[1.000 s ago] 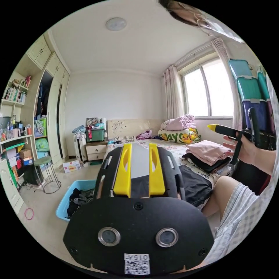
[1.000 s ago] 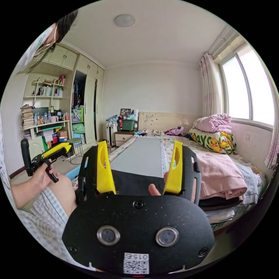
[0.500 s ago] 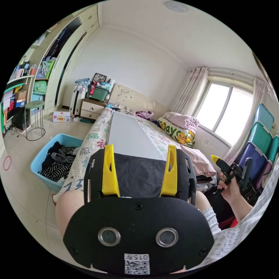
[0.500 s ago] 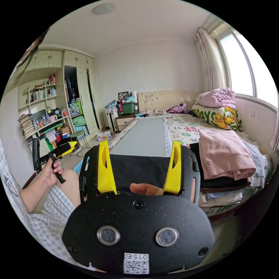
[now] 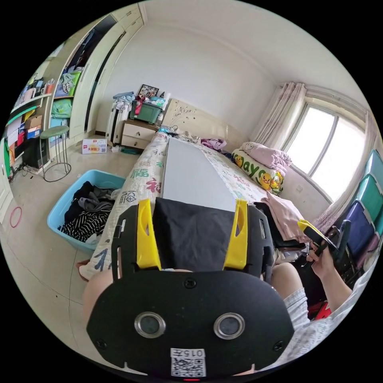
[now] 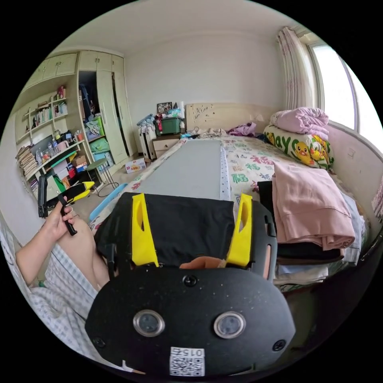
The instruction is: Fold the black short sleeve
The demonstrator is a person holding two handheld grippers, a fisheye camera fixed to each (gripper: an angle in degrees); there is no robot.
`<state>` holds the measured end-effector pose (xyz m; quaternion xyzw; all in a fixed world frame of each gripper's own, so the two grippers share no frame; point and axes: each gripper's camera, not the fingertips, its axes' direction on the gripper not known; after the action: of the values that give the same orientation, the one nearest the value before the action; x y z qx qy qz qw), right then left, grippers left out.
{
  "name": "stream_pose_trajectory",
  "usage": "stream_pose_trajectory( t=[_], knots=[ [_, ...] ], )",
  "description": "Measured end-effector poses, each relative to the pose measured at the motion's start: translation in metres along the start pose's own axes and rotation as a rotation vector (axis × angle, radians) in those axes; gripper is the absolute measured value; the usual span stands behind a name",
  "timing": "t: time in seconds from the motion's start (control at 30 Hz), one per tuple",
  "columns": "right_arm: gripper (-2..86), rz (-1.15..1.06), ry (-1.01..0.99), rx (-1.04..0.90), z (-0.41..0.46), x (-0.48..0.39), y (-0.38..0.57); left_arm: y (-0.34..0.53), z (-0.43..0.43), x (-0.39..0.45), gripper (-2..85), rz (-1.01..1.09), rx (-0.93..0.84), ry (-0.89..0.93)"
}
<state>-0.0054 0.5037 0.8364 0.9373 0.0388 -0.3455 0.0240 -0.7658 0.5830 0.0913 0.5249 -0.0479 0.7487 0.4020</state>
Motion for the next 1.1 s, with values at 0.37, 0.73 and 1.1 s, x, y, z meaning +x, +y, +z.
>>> stream_pose_trajectory(
  t=[0.37,0.73,1.1],
  knots=[
    [12.8,0.212,-0.204,-0.303,0.145,0.158,-0.087,-0.095,0.149,-0.081,15.8,-0.186,-0.281,0.101],
    [16.5,0.255,-0.034,-0.410,0.225,0.206,-0.104,-0.124,0.222,-0.080,19.7,-0.168,-0.420,-0.072],
    [10.8,0.221,-0.055,-0.495,0.280,0.228,-0.126,-0.159,0.243,-0.066,13.2,-0.097,-0.488,-0.028]
  ],
)
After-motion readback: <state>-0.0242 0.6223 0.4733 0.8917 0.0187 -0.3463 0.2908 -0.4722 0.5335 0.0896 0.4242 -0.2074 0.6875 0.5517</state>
